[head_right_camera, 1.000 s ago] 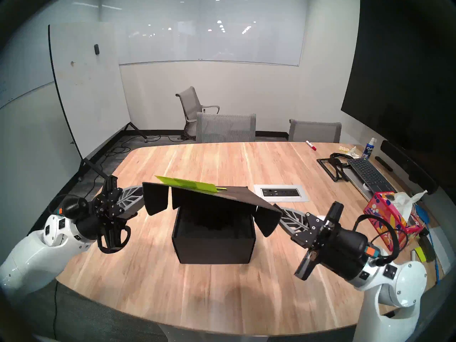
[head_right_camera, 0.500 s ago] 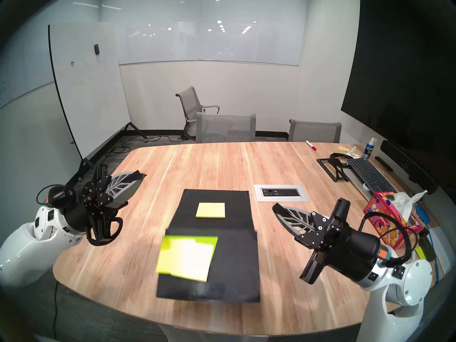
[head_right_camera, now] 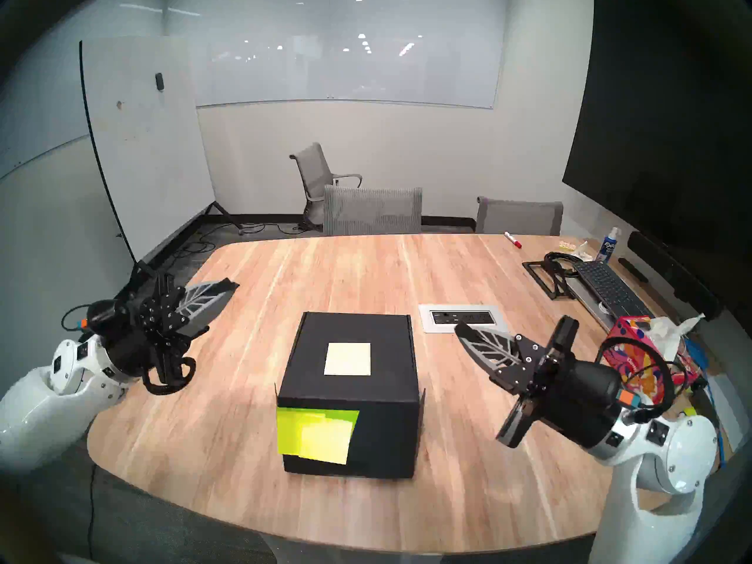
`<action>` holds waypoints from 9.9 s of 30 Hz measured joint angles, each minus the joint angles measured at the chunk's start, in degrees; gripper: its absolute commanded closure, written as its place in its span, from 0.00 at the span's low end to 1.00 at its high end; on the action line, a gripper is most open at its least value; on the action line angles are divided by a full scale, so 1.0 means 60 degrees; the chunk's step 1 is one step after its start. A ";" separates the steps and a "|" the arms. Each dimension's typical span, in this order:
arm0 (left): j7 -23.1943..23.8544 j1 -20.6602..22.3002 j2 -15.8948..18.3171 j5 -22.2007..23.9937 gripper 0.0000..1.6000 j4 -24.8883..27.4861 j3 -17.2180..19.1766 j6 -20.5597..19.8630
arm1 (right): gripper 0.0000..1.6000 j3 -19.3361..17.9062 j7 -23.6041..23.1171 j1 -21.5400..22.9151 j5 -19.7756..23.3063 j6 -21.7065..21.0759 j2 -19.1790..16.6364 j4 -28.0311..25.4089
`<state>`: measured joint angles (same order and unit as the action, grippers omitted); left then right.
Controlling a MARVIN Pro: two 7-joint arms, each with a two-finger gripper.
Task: Open the box and place the mouse inside
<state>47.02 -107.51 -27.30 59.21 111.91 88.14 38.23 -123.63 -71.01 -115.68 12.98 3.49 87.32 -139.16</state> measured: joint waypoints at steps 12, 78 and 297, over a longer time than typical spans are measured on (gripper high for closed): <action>-0.0186 -0.0326 0.0009 -0.1125 1.00 -0.0905 -0.0349 -0.0013 | 1.00 0.0337 0.0181 0.0196 -0.1428 0.0082 -0.0269 0.1197; 0.0198 0.0628 -0.0418 -0.3583 1.00 -0.2507 -0.1921 0.0050 | 1.00 0.1178 -0.0255 0.0541 -0.2917 0.1199 -0.0918 0.3421; 0.3439 0.1521 -0.1105 -0.1283 0.00 -0.3267 -0.3422 -0.3282 | 0.00 0.1797 -0.2344 0.1078 0.0123 -0.3475 -0.3855 0.4458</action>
<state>67.66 -98.39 -33.93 51.51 92.31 67.61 18.53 -112.84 -85.07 -109.21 13.72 -17.36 64.19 -112.41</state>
